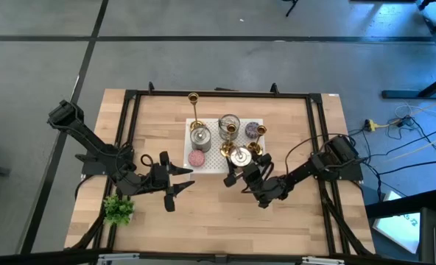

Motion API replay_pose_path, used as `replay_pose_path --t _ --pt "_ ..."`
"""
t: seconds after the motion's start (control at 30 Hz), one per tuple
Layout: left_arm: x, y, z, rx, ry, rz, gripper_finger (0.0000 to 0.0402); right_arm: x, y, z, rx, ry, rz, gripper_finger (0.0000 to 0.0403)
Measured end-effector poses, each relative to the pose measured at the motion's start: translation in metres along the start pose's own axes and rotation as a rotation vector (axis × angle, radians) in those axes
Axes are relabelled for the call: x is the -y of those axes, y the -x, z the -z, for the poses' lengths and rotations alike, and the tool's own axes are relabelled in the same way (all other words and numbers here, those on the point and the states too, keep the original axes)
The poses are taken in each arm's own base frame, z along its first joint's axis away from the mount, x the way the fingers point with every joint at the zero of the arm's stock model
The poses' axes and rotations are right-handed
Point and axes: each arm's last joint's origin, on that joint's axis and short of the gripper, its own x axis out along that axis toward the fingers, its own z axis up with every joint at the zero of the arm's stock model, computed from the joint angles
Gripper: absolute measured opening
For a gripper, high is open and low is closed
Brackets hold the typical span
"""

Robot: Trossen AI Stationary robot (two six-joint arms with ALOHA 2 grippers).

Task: Pick & Place candle stick holders
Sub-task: Put the big silver scented candle on the shelf

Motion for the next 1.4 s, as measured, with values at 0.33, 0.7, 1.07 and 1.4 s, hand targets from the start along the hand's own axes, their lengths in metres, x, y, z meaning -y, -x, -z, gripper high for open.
replay_pose_path --t 0.33,0.7,1.07,1.4 --pt "0.000 0.000 0.000 0.000 0.000 0.000 0.0173 0.001 -0.002 -0.003 0.004 0.006 0.005 0.0364" --pt "0.000 0.000 0.000 -0.001 -0.001 0.000 0.0173 0.004 -0.002 -0.009 0.011 0.009 0.006 0.0364" --pt "0.000 0.000 0.000 -0.001 -0.001 0.000 0.0173 0.006 -0.001 -0.013 0.015 -0.010 0.007 0.0364" --pt "0.000 0.000 0.001 -0.004 -0.005 -0.001 0.0173 -0.006 -0.002 -0.039 0.037 0.042 -0.008 0.0364"
